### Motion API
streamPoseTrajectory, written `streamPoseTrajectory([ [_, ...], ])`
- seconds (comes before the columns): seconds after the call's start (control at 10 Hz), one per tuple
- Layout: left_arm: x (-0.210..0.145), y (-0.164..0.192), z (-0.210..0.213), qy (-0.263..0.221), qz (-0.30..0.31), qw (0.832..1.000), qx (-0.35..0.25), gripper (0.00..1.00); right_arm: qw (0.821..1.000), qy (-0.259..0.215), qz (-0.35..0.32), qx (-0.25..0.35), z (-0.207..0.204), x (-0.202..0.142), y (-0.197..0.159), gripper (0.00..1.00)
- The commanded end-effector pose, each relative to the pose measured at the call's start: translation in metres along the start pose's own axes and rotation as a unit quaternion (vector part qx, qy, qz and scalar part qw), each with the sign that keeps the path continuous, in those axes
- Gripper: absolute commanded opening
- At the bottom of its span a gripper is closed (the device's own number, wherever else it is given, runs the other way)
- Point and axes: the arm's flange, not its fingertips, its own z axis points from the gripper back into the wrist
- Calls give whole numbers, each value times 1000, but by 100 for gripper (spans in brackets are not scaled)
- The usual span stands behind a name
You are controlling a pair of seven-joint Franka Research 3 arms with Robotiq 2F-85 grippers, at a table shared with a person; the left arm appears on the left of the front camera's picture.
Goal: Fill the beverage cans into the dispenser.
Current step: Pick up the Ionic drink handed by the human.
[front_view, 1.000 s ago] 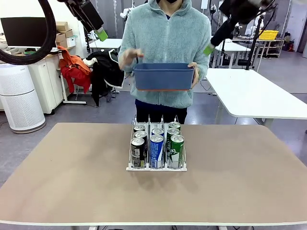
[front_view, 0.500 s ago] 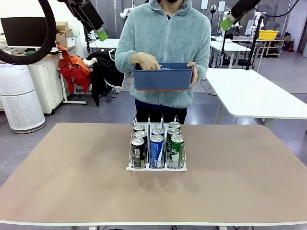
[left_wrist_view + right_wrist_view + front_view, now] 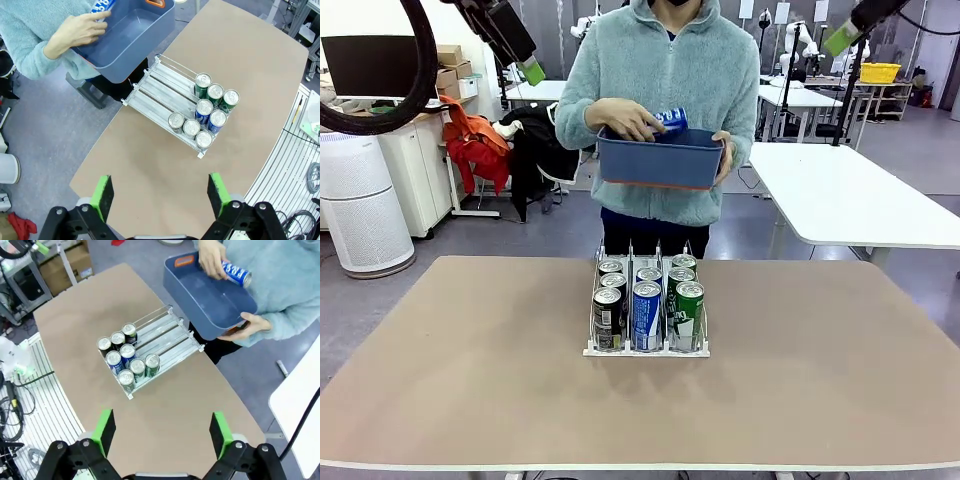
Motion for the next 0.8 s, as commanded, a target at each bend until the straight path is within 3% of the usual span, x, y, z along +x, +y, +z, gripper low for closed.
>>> streamPoseTrajectory([
  [0.0,-2,0,1,0,0,1000,-1,100,1000,-11,0,-3,6,7,11,100],
  [0.7,-2,0,1,0,0,1000,-1,100,1000,-11,0,-3,6,7,11,100],
])
